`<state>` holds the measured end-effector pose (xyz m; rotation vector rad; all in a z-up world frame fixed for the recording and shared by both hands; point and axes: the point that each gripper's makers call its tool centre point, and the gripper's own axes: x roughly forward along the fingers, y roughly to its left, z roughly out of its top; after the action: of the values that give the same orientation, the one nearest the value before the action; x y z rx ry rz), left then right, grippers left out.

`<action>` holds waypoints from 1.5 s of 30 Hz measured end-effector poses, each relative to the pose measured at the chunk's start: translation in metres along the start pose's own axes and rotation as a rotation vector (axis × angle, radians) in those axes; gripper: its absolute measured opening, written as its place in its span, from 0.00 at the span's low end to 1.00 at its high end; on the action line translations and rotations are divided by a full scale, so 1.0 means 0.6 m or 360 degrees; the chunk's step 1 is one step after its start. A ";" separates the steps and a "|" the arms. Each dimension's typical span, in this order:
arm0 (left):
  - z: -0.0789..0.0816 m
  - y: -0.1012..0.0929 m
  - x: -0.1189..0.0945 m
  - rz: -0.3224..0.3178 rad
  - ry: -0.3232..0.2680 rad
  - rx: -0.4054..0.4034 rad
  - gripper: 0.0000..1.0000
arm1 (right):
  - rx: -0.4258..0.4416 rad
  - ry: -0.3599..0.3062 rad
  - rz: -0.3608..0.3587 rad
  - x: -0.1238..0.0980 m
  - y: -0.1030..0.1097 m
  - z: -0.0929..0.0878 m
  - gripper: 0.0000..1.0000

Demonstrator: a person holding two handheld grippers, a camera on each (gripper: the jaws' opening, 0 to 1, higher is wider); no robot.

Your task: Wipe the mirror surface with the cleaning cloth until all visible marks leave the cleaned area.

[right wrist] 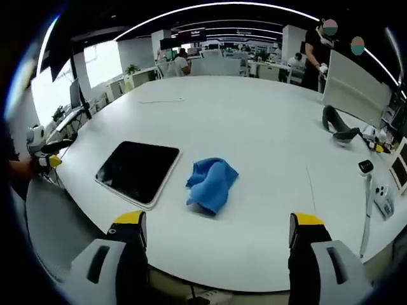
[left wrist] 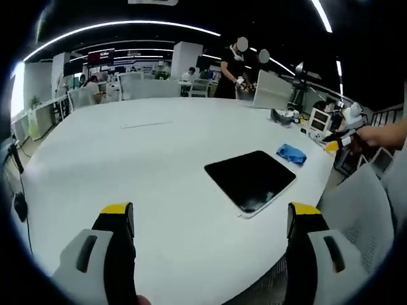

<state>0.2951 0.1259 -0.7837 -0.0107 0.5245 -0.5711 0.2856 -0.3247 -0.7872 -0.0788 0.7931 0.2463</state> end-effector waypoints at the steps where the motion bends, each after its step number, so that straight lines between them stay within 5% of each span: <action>1: -0.002 0.003 0.000 0.0007 0.0004 -0.0004 0.99 | -0.0003 0.0001 0.0002 0.001 0.000 0.005 0.91; 10: -0.014 0.004 -0.001 0.0005 0.0045 -0.0020 0.99 | 0.0055 0.0146 0.0040 0.007 0.005 0.065 0.85; 14: -0.012 0.002 -0.002 -0.0006 0.0030 0.0013 0.99 | -0.0030 0.0216 0.0072 0.015 0.015 0.087 0.85; 21: -0.013 0.004 -0.002 0.0001 0.0037 0.0004 0.99 | -0.0140 0.0399 0.0072 0.038 0.017 0.107 0.83; 30: -0.015 0.006 -0.002 0.0014 0.0054 0.0009 0.98 | -0.0162 0.0472 0.0057 0.084 0.005 0.133 0.74; 42: -0.020 0.008 -0.001 0.0021 0.0075 -0.0004 0.98 | -0.0114 0.0546 0.0068 0.142 0.002 0.091 0.63; 45: -0.025 0.009 -0.001 0.0022 0.0094 -0.0006 0.97 | -0.0076 0.0543 0.0063 0.156 0.000 0.075 0.49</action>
<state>0.2906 0.1327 -0.7972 0.0063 0.5825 -0.5581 0.3802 -0.2994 -0.8227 -0.1530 1.1286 0.2940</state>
